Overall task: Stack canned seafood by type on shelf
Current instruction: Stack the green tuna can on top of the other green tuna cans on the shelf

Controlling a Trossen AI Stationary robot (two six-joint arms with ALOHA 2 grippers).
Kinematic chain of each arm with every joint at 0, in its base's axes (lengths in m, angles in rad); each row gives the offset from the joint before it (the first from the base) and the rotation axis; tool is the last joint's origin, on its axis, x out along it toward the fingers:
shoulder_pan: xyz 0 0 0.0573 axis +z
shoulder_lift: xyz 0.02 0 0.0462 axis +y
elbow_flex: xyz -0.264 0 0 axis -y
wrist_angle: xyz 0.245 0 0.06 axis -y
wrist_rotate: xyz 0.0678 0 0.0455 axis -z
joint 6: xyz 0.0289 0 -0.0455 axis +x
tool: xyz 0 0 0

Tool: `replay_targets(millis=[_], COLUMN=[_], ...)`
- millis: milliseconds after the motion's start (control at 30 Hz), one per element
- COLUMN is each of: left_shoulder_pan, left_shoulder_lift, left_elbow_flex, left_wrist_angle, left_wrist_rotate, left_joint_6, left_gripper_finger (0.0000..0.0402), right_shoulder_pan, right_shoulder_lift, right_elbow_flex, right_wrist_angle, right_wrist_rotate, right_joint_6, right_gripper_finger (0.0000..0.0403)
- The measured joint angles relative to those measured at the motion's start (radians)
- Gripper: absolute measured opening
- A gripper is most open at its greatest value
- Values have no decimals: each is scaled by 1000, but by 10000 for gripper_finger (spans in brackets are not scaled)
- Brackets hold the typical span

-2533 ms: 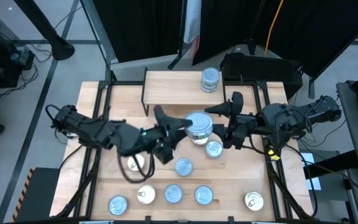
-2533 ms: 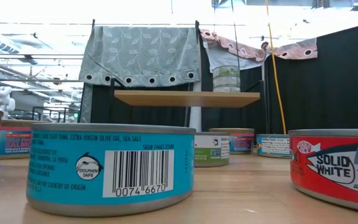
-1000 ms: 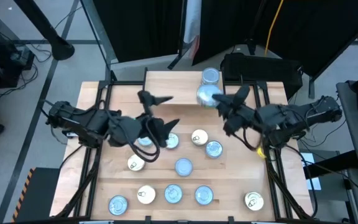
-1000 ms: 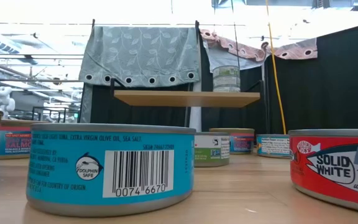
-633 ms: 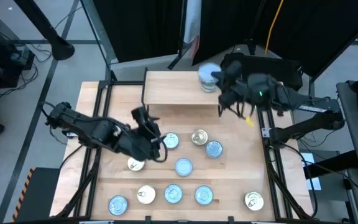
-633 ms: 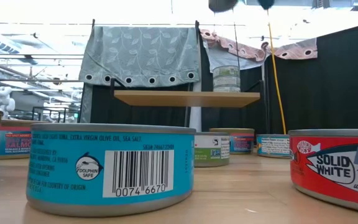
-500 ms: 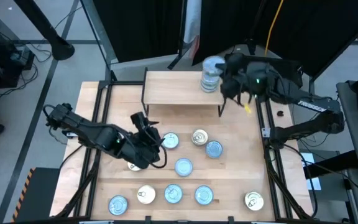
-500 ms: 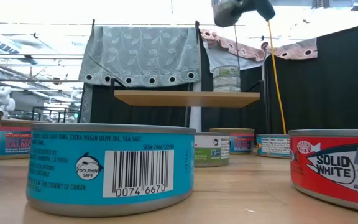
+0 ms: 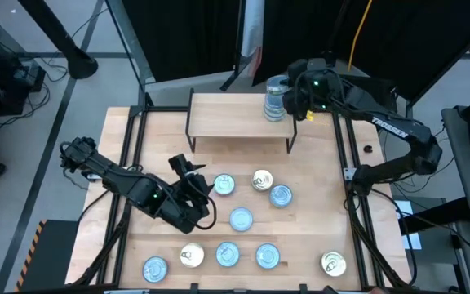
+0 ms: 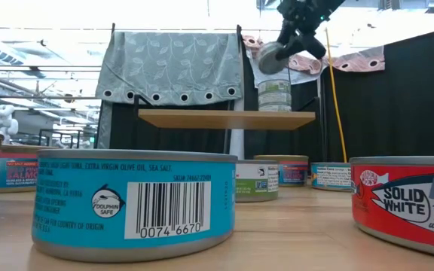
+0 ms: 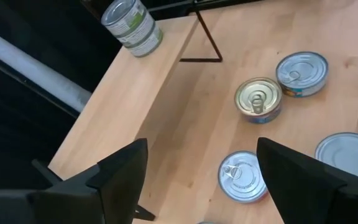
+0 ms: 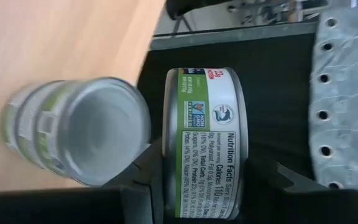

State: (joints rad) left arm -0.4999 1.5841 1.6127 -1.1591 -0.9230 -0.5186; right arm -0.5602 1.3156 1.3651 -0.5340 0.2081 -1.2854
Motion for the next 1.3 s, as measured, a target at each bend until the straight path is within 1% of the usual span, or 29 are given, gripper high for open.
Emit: replay_targets(millis=[367,667,800,900,1167,1300], left_shoulder_pan=[-5,-5,-5,-5,-5,-5], left_shoulder_lift=[0,0,0,0,0,0], left_elbow_flex=[0,0,0,-1,-1,-1], left_wrist_angle=[-2,-2,-2,-2,-2,-2], left_wrist_rotate=[-10,-23,-23,-24,-24,-24], left_joint_6=[1,1,2,1,1,1], left_gripper_finger=[299,299,299,299,299,299], right_shoulder_pan=[1,1,1,1,-5,-18], right_shoulder_lift=[38,38,41,41,43,43], right_elbow_flex=[0,0,0,0,0,0], right_wrist_angle=[-81,-97,-100,-106,-107,-107], right_wrist_rotate=[5,0,-1,-9,-75,-113], right_joint_6=[47,55,86,97,147,173], right_gripper_finger=[132,133,136,157,249,274])
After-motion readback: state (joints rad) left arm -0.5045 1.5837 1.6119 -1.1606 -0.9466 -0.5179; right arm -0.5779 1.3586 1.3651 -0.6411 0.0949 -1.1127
